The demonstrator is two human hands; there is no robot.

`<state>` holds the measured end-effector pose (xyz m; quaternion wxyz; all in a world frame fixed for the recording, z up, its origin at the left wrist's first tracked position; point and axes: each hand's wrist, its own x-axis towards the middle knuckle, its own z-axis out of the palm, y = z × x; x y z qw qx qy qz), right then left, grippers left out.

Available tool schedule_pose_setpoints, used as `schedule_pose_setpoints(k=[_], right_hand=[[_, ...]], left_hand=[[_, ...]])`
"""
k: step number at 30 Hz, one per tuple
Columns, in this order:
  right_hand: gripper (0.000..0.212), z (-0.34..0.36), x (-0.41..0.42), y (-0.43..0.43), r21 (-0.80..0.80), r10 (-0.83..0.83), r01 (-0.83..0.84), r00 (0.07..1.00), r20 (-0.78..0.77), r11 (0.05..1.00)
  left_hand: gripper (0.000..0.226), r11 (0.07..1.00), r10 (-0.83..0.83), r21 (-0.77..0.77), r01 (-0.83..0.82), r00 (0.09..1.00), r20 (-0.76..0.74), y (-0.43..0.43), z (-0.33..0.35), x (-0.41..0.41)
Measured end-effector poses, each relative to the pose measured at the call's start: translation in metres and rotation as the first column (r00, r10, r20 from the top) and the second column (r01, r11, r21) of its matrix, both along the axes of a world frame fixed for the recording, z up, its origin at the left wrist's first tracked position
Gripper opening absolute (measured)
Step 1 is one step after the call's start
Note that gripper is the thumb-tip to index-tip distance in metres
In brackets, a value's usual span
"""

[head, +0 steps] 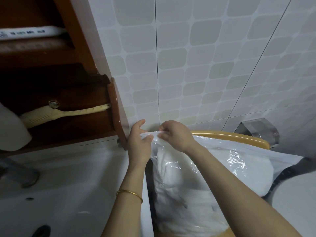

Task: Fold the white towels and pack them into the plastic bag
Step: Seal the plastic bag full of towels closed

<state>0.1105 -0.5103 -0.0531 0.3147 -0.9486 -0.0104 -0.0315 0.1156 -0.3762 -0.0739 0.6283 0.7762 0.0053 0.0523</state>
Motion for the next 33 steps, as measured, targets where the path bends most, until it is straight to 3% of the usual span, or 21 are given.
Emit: schedule_pose_setpoints(k=[12,20,33], right_hand=[[0.018,-0.007,0.0,0.007,-0.136,-0.034,0.041,0.998,0.057,0.99],[0.017,0.001,0.001,0.006,-0.056,0.016,-0.015,1.0,0.01,0.998],[0.015,0.001,0.006,0.015,-0.153,0.044,-0.045,0.999,-0.016,0.987]], left_hand=[[0.043,0.997,0.015,0.071,-0.017,0.999,0.03,0.004,0.001,-0.007],[0.046,0.994,0.065,0.089,-0.069,0.997,0.051,-0.002,0.004,-0.008],[0.055,0.983,0.078,0.161,-0.084,0.996,0.044,-0.005,-0.005,-0.004]])
